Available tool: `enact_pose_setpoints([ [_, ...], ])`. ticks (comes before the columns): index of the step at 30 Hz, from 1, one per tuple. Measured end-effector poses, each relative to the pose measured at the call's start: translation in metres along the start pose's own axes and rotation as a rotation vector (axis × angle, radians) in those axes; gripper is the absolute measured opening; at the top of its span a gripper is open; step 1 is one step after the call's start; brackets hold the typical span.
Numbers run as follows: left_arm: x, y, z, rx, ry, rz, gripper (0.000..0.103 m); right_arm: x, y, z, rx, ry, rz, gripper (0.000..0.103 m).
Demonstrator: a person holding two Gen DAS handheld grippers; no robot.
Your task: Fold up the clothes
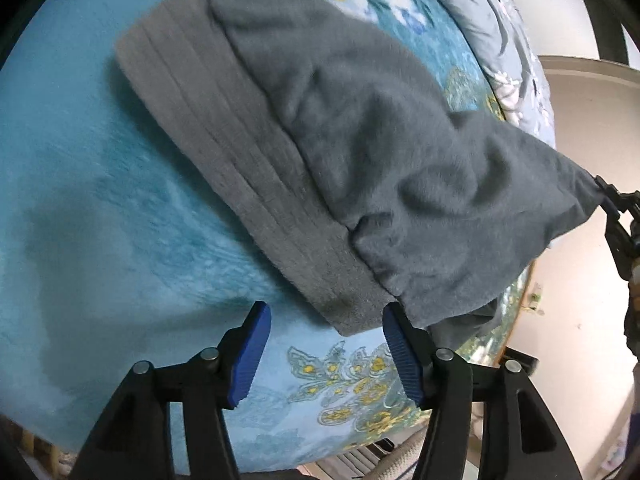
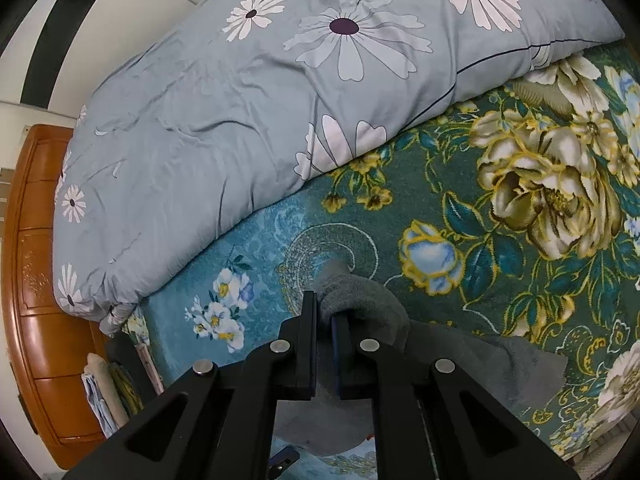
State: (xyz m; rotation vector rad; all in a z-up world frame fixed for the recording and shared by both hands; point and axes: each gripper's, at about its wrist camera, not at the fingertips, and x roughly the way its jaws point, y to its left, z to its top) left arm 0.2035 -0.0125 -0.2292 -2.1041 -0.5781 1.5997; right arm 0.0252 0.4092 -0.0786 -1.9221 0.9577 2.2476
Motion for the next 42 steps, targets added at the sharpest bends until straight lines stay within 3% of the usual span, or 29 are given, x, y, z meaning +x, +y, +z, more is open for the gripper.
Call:
enact_pose_setpoints([
  [4, 0.006, -0.006, 0.001, 0.014, 0.009, -0.029, 0.063, -0.001, 0.000, -0.001, -0.006, 0.006, -0.014, 0.006],
  [8, 0.000, -0.030, -0.001, 0.079, 0.009, -0.111, 0.059, -0.001, -0.003, -0.002, -0.004, 0.009, -0.023, 0.006],
  [9, -0.002, -0.035, -0.002, 0.103, 0.014, -0.118, 0.055, -0.002, -0.004, -0.002, 0.001, 0.009, -0.023, 0.006],
  [11, -0.004, -0.042, -0.002, 0.120, 0.023, -0.118, 0.024, -0.002, -0.006, -0.003, 0.009, 0.009, -0.020, 0.006],
  [13, -0.009, -0.046, -0.002, 0.125, 0.027, -0.121, 0.017, -0.002, -0.006, -0.003, 0.012, 0.010, -0.018, 0.006],
  [17, -0.017, -0.056, -0.001, 0.149, 0.001, -0.100, 0.017, 0.000, -0.006, -0.003, 0.018, 0.010, -0.012, 0.006],
  [24, 0.012, -0.066, -0.006, 0.267, 0.030, -0.001, 0.021, 0.001, -0.003, -0.003, 0.007, 0.016, -0.012, 0.006],
  [27, 0.013, -0.074, -0.004, 0.291, 0.035, 0.034, 0.016, 0.000, -0.004, -0.003, 0.013, 0.017, -0.010, 0.006],
  [29, 0.001, -0.076, 0.000, 0.299, 0.019, 0.031, 0.006, -0.001, -0.003, -0.004, 0.012, 0.017, 0.004, 0.006],
  [32, -0.037, -0.063, 0.007, 0.273, -0.050, -0.042, 0.005, -0.009, 0.004, -0.005, -0.007, 0.015, 0.054, 0.006],
  [36, -0.138, -0.040, 0.029, 0.167, -0.267, -0.168, 0.005, -0.023, 0.028, -0.004, -0.070, -0.013, 0.112, 0.006],
  [42, -0.256, -0.013, 0.115, 0.110, -0.592, -0.146, 0.005, -0.006, 0.090, 0.026, -0.162, -0.029, 0.206, 0.006],
])
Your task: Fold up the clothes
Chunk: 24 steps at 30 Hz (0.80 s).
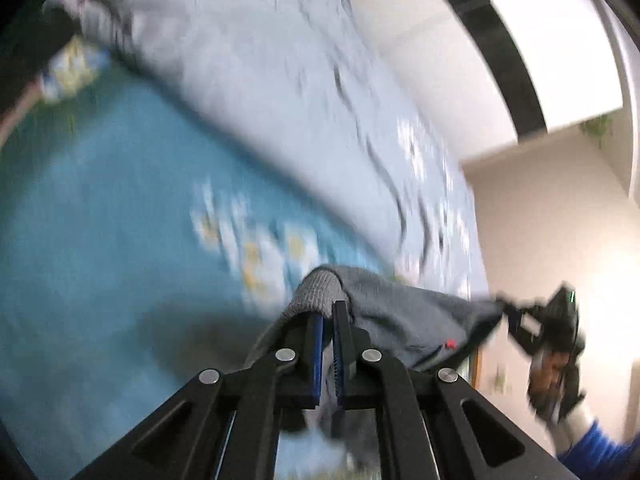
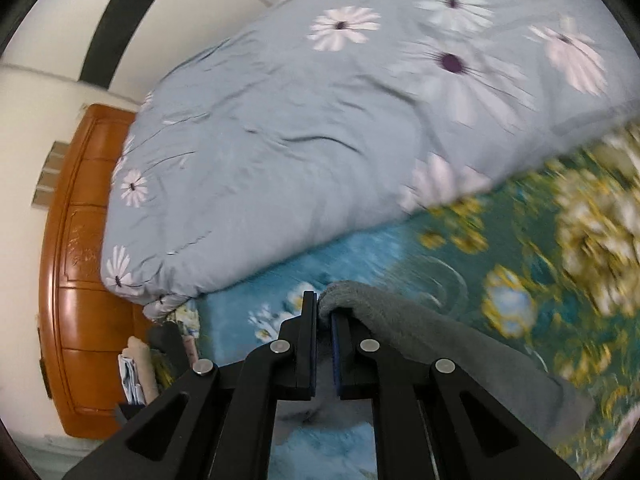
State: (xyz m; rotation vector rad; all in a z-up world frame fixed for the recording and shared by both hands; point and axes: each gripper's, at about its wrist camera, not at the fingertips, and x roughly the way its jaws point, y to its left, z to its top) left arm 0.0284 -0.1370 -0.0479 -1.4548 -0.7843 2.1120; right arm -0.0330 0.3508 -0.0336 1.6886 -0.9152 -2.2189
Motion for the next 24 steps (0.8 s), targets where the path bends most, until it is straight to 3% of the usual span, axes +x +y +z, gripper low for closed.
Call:
enact_pose_setpoints([
  [3, 0.016, 0.015, 0.056, 0.007, -0.054, 0.080, 0.005, 0.038, 0.026, 0.021, -0.045, 0.025, 0.003, 0.006],
  [6, 0.042, 0.029, 0.086, -0.002, -0.039, 0.154, 0.005, 0.077, 0.044, 0.035, -0.076, 0.058, -0.039, 0.006],
  [9, 0.074, 0.041, 0.097, -0.006, 0.028, 0.248, 0.005, 0.118, 0.053, 0.040, -0.096, 0.109, -0.105, 0.006],
  [15, 0.113, 0.059, 0.093, -0.095, 0.110, 0.273, 0.006, 0.158, 0.053, 0.037, -0.137, 0.183, -0.190, 0.008],
  [16, 0.114, 0.059, 0.090, -0.114, 0.119, 0.260, 0.010, 0.158, 0.051, 0.037, -0.139, 0.187, -0.182, 0.009],
  [18, 0.114, 0.059, 0.085, -0.147, 0.135, 0.232, 0.020, 0.154, 0.047, 0.034, -0.144, 0.193, -0.160, 0.022],
  [19, 0.112, 0.059, 0.083, -0.155, 0.143, 0.223, 0.036, 0.151, 0.046, 0.033, -0.147, 0.195, -0.150, 0.037],
  [20, 0.109, 0.058, 0.081, -0.164, 0.153, 0.220, 0.052, 0.147, 0.045, 0.031, -0.152, 0.195, -0.141, 0.042],
  [24, 0.107, 0.067, 0.059, -0.206, 0.190, 0.206, 0.058, 0.111, 0.031, 0.020, -0.175, 0.150, -0.133, 0.042],
])
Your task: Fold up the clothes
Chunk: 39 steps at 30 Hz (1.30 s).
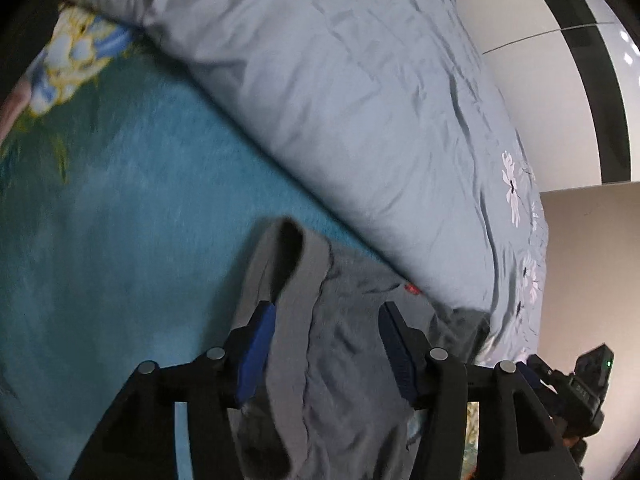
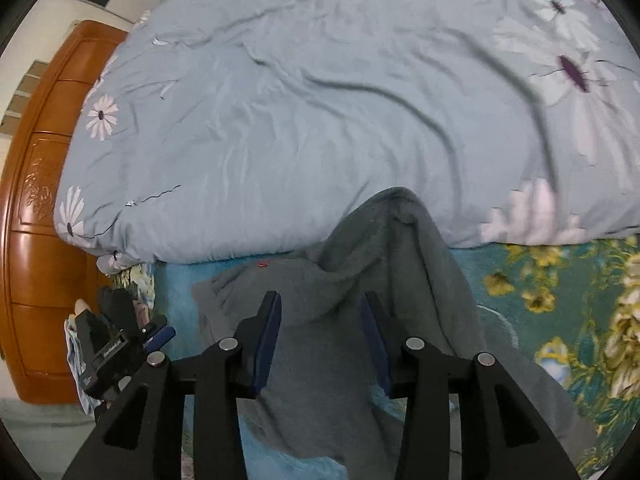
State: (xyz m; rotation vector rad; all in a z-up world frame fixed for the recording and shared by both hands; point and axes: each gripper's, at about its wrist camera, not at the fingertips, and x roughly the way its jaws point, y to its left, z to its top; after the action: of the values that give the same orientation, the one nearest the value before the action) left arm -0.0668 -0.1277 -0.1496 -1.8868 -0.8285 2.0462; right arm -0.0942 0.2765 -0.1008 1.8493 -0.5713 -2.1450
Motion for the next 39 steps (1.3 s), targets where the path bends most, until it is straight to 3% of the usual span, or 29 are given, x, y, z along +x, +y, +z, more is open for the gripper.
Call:
enact_pose_setpoints([
  [3, 0.006, 0.010, -0.025, -0.017, 0.041, 0.005, 0.059, -0.024, -0.042, -0.027, 0.053, -0.024, -0.080, 0.042],
  [7, 0.010, 0.022, -0.069, -0.040, 0.089, 0.031, 0.059, -0.030, -0.112, -0.075, 0.120, 0.064, -0.267, 0.043],
  [13, 0.005, 0.035, -0.115, -0.163, 0.110, 0.027, 0.060, -0.021, -0.145, -0.120, 0.146, 0.168, -0.273, 0.042],
  [16, 0.007, 0.039, -0.123, -0.228, 0.112, 0.008, 0.061, -0.007, -0.142, -0.127, 0.104, 0.200, -0.268, 0.042],
  [20, 0.008, 0.032, -0.121, -0.220, 0.108, 0.004, 0.062, 0.012, -0.140, -0.131, 0.044, 0.244, -0.305, 0.042],
  [22, 0.009, 0.028, -0.118, -0.207, 0.107, 0.008, 0.062, 0.017, -0.143, -0.130, 0.034, 0.253, -0.329, 0.040],
  [24, 0.009, 0.026, -0.116, -0.204, 0.105, 0.007, 0.062, 0.019, -0.146, -0.127, 0.036, 0.255, -0.337, 0.023],
  [25, 0.010, 0.026, -0.115, -0.206, 0.104, 0.006, 0.063, 0.017, -0.147, -0.126, 0.044, 0.250, -0.329, 0.010],
  [26, 0.011, 0.026, -0.115, -0.208, 0.102, 0.004, 0.063, 0.014, -0.149, -0.123, 0.049, 0.244, -0.322, 0.007],
  [31, 0.019, 0.031, -0.116, -0.220, 0.106, 0.008, 0.063, -0.006, -0.146, -0.098, -0.022, 0.220, -0.345, 0.002],
  [39, 0.025, 0.027, -0.116, -0.186, 0.120, 0.029, 0.064, -0.055, -0.134, 0.015, -0.136, 0.057, -0.438, 0.001],
])
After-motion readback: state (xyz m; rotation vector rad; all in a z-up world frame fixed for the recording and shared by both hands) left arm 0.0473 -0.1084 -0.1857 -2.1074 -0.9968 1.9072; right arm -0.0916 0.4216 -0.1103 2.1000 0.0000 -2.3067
